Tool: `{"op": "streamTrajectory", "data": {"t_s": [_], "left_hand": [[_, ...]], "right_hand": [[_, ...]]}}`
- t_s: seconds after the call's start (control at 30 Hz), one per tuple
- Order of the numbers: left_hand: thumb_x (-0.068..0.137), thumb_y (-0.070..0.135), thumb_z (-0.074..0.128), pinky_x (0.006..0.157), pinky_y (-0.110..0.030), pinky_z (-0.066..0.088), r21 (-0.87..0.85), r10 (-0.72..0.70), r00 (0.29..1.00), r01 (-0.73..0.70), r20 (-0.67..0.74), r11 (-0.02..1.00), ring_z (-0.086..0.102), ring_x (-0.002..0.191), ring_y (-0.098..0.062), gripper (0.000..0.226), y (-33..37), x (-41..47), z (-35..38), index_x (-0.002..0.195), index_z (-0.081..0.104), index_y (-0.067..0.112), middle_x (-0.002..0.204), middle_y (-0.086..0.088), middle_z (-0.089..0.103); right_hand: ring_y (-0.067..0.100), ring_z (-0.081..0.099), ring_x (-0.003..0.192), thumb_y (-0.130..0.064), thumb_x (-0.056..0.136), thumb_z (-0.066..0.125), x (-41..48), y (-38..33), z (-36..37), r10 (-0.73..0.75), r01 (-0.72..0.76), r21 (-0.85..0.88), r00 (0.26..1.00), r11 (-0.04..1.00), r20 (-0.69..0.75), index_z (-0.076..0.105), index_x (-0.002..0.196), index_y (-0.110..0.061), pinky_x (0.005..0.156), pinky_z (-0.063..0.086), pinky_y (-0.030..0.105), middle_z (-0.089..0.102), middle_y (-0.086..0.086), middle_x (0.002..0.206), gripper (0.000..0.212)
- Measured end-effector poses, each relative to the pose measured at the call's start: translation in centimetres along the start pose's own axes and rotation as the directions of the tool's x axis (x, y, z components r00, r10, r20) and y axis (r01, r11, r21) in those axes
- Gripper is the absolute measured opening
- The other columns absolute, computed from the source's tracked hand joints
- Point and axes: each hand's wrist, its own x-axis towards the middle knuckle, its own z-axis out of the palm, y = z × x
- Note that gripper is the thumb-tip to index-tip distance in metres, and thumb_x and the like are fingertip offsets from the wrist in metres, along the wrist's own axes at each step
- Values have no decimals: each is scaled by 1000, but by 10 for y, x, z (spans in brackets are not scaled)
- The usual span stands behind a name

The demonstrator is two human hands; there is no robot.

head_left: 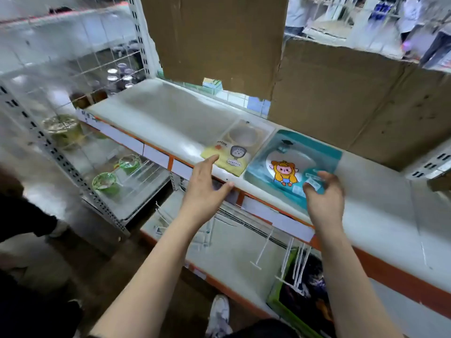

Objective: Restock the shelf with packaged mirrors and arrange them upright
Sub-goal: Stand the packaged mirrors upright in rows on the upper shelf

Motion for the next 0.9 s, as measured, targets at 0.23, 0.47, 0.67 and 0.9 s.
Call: {"op": "streamTrajectory", "data": {"t_s": [0.23,0.47,0.67,0.9], "left_hand": [[80,16,67,94,-26,33,163,1,1000,2,-19,987,44,118,-28,49,-3,93,0,127,51,14,125,-13,51],[85,29,58,90,-41,44,451,-139,987,89,78,888,51,112,-41,49,-5,162,26,131,45,19,123,-17,51],[85,45,60,88,-38,41,661,-187,960,2,209,750,45,110,-40,71,-9,203,33,138,27,12,120,-22,46],[77,32,74,89,-39,45,246,-217,934,149,282,958,54,107,-35,73,-2,239,29,129,30,6,113,-15,57]], "right_hand": [[29,55,104,-18,83,67,64,-11,22,132,-133,-59,991,989,-23,51,121,-8,86,46,37,60,15,116,42],[37,48,116,-33,76,76,99,-5,34,257,-233,-251,964,940,66,44,120,-9,101,41,52,53,17,120,60],[21,65,81,-21,66,84,108,-21,48,434,-410,-156,883,899,180,53,111,-9,56,52,26,63,11,102,55],[28,68,87,-12,69,81,124,-38,54,418,-431,81,898,899,137,60,105,-3,82,56,45,69,13,99,43]]}}
